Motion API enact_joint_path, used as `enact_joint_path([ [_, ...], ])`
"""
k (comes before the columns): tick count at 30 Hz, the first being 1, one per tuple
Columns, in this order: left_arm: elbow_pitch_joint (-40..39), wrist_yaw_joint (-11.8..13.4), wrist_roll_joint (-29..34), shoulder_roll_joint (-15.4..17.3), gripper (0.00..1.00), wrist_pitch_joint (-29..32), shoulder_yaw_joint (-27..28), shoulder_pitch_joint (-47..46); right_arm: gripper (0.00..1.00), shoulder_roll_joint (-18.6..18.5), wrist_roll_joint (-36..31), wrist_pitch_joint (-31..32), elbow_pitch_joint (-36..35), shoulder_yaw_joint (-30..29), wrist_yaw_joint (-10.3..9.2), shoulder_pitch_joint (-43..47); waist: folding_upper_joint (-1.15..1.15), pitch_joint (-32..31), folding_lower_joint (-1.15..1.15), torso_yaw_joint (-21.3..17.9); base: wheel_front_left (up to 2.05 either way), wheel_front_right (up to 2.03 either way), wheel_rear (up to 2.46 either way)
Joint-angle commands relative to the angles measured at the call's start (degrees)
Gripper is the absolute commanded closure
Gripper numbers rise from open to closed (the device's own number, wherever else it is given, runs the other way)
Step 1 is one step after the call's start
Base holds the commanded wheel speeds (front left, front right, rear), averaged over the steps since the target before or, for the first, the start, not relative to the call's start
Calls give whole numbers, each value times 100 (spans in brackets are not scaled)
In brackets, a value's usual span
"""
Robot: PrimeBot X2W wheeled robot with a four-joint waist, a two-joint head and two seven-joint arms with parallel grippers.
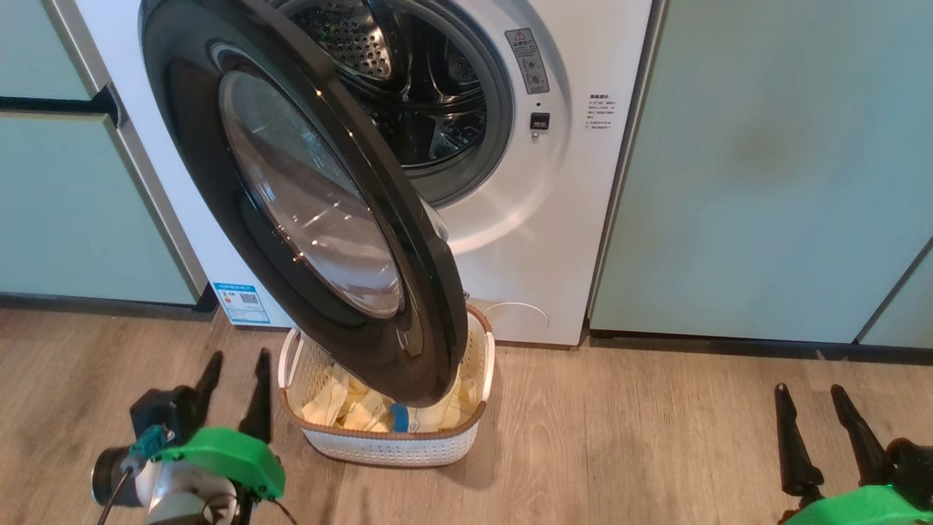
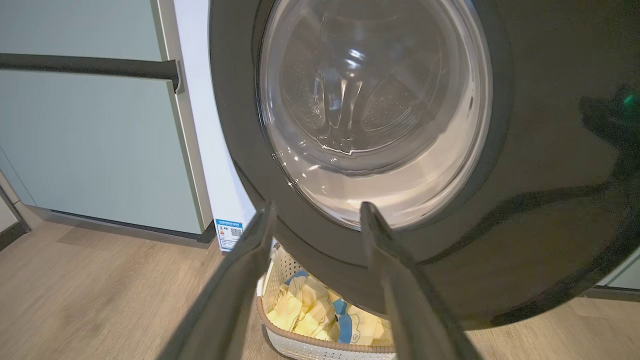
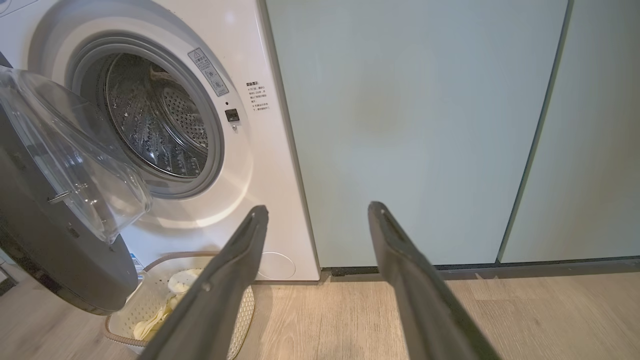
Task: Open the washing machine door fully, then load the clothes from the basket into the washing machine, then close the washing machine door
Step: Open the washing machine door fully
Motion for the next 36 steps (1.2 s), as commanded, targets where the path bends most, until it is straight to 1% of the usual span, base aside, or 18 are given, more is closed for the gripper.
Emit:
enact_joint_path([
  [1,-158,-5,-38,133,62,-36,163,-141,0,-33,-33,-60,-148,113,2,-198,0,-6,0,-6,0,0,0],
  [2,-147,-5,-50,143,91,-36,175,-140,0,-32,-35,-60,-148,114,2,-197,0,-8,0,-6,0,0,0],
  [3,-159,-5,-93,144,100,-36,210,-157,0,-30,-37,-60,-149,111,2,-193,0,-8,0,-5,0,0,0],
  [11,-540,-5,-662,117,100,-36,634,-474,0,-12,-42,-60,-132,88,2,-152,0,-20,0,16,0,0,0],
  [15,-820,-5,-842,167,100,-27,711,-716,0,-4,-43,-60,-128,89,2,-131,0,-28,0,27,0,0,0],
  [18,-1245,22,-978,207,100,147,746,-1000,0,3,-44,-60,-128,87,2,-110,0,-30,0,43,0,0,0],
  [21,-1774,66,-1085,212,100,474,683,-1308,0,2,-46,-60,-124,81,2,-102,0,-27,0,64,0,0,0],
  [25,-2571,133,-1204,181,100,1032,449,-1733,0,9,-51,-60,-127,76,2,-104,0,-15,0,86,0,0,0],
  [29,-3282,203,-1430,91,100,1566,29,-2150,0,11,-54,-60,-138,70,2,-115,0,15,0,103,0,0,0],
  [33,-3781,404,-1619,24,100,1947,-463,-2515,0,11,-49,-60,-136,74,2,-137,0,51,0,117,0,0,0],
  [36,-4033,564,-1771,-3,100,2187,-959,-2731,0,8,-44,-60,-133,74,2,-146,0,70,0,125,0,0,0],
])
